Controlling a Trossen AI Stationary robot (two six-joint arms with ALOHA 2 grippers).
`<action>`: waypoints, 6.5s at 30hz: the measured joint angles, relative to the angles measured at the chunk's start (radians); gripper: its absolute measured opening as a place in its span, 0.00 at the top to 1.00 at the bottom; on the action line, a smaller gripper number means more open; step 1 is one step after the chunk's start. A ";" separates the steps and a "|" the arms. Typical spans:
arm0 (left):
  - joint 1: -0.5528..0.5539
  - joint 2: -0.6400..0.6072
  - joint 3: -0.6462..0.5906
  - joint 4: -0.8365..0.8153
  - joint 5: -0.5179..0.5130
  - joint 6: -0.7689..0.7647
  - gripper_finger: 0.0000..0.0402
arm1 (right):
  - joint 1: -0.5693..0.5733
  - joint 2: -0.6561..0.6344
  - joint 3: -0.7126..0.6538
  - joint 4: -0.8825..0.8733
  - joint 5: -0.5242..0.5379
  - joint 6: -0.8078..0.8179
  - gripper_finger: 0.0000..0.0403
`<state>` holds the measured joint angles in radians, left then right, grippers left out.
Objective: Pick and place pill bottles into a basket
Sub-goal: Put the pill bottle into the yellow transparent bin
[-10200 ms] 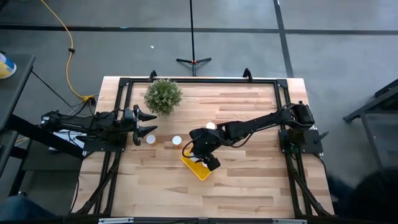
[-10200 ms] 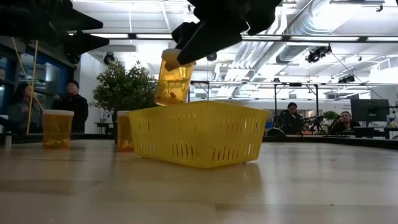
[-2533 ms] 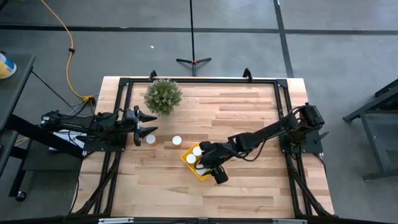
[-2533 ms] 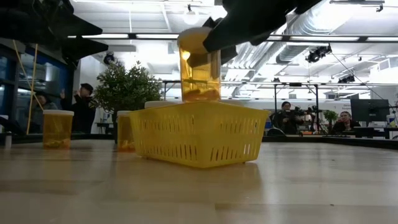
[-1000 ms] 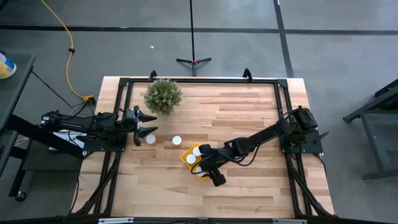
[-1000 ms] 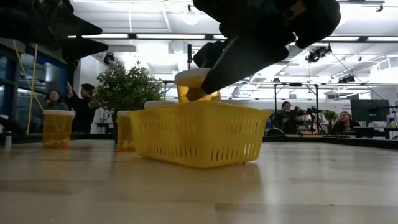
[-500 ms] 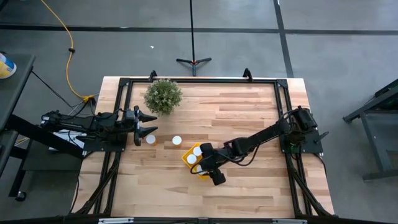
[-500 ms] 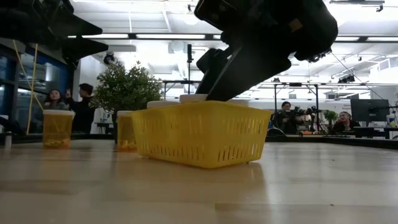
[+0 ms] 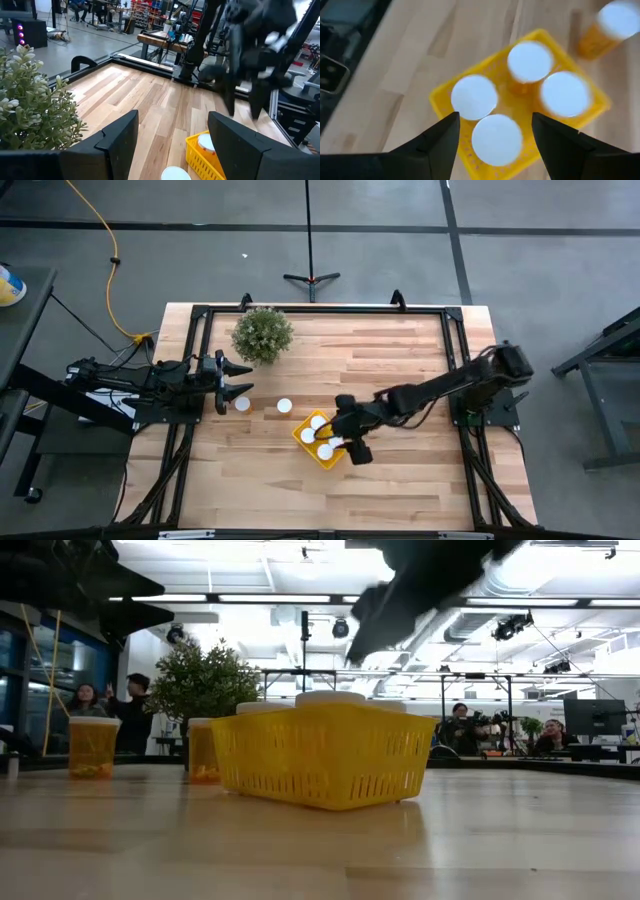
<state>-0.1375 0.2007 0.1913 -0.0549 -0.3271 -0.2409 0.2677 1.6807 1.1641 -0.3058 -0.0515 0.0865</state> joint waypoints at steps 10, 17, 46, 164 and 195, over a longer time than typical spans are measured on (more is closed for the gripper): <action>0.000 0.000 0.000 -0.025 0.000 0.000 0.31 | 0.034 -0.339 -0.229 0.107 0.083 -0.153 0.41; 0.000 0.000 0.000 -0.036 0.003 0.018 0.31 | -0.047 -0.601 -0.658 0.628 0.095 -0.148 0.42; 0.000 0.415 0.184 -0.368 0.209 -0.188 0.06 | -0.144 -0.641 -0.904 1.103 0.195 -0.424 0.42; 0.000 1.054 0.655 -0.892 0.259 -0.070 0.41 | -0.144 -0.640 -0.903 0.958 0.194 -0.375 0.41; 0.000 1.054 0.913 -0.834 0.267 0.012 0.41 | -0.242 -0.006 -0.268 0.882 -0.080 -0.146 0.29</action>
<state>-0.1379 1.2549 1.1042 -0.8892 -0.0601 -0.2289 0.0259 1.6744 0.8964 0.5764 -0.1312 -0.0594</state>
